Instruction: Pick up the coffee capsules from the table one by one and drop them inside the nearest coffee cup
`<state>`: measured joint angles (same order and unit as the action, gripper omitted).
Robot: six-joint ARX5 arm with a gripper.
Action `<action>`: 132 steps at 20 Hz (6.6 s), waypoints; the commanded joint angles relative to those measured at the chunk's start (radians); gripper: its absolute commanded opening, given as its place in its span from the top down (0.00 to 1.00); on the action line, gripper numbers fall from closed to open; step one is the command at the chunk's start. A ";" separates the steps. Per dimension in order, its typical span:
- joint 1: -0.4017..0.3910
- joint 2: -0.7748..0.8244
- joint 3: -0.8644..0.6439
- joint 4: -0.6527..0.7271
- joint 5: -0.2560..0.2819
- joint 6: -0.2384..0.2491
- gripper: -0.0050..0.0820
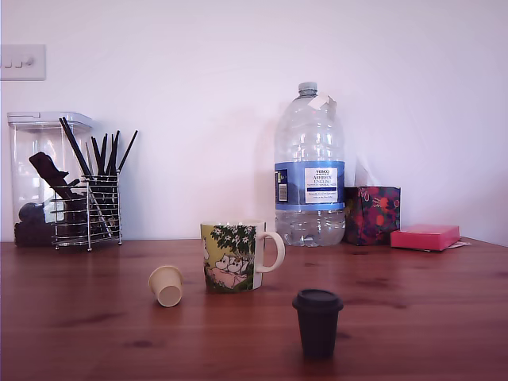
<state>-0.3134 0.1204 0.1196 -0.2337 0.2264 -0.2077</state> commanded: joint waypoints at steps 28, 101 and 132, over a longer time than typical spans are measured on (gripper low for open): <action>-0.062 0.684 0.193 0.197 0.061 0.446 0.96; -0.021 1.747 0.737 0.339 0.243 0.837 0.56; -0.142 1.754 1.255 -0.100 0.176 0.606 0.56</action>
<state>-0.4511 1.8416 1.3724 -0.3134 0.4004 0.4011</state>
